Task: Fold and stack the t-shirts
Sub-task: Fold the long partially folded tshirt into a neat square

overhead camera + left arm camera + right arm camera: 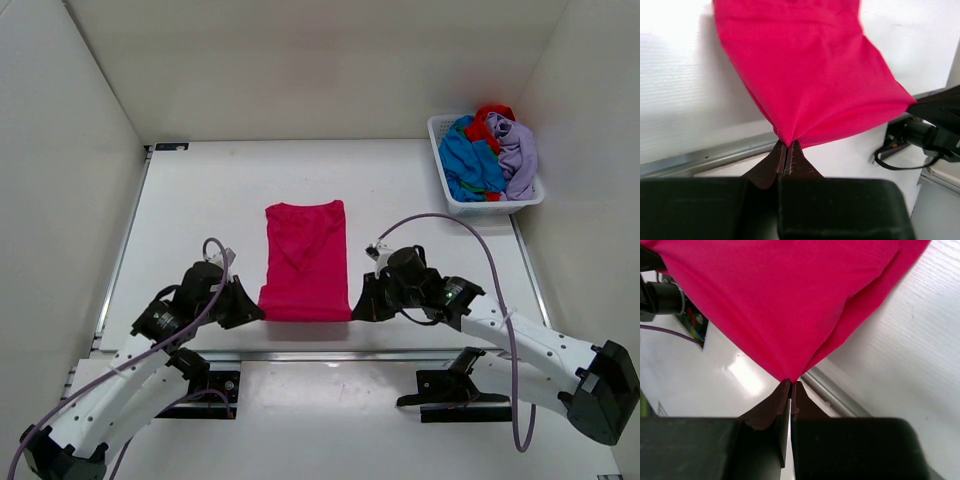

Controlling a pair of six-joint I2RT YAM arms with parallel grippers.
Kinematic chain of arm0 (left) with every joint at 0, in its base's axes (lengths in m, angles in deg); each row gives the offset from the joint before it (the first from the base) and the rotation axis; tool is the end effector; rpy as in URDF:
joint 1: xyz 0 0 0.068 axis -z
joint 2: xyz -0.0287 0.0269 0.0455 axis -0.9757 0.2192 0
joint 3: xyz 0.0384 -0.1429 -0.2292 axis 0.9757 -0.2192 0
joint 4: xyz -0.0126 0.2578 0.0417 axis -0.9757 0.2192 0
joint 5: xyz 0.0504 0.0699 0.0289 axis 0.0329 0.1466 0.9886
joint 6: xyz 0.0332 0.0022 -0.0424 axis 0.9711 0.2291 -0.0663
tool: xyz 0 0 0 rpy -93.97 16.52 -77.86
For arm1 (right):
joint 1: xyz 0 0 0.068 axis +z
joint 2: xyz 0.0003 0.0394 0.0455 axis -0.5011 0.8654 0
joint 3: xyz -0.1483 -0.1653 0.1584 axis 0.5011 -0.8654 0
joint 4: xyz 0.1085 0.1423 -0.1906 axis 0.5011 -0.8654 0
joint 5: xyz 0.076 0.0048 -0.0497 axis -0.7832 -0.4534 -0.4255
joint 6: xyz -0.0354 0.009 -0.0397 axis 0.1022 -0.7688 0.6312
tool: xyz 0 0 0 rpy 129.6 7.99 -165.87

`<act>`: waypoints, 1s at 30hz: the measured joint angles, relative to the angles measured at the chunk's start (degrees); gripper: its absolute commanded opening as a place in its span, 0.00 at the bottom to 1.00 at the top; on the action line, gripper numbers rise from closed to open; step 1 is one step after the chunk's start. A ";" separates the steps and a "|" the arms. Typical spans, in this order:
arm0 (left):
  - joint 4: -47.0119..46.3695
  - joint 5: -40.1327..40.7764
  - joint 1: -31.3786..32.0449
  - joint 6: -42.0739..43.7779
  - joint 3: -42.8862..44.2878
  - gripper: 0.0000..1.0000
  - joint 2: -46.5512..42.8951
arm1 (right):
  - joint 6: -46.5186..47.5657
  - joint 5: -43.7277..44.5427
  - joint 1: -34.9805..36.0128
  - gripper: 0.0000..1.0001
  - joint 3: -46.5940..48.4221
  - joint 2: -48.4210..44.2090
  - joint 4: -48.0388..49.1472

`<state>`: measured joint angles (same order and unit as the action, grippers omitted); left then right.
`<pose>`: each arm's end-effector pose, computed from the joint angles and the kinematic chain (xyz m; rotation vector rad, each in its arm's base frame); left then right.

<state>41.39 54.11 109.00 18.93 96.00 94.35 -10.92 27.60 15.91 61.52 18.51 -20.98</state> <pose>0.1001 -0.0687 0.2288 -0.2552 2.5589 -0.7863 0.1309 0.1516 0.2308 -0.4402 2.4827 1.0139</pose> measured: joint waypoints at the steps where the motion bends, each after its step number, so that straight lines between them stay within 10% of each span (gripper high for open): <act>1: 0.90 -0.15 -0.04 0.35 1.62 0.00 0.74 | -0.17 0.02 -0.24 0.00 1.11 0.00 -1.36; 30: -9.44 -7.19 -15.06 10.54 28.44 0.00 41.53 | 16.11 -8.74 -22.56 0.00 42.29 34.75 -14.64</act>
<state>31.95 46.92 93.94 29.47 124.44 135.88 5.19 18.85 -6.65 103.82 53.27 -35.62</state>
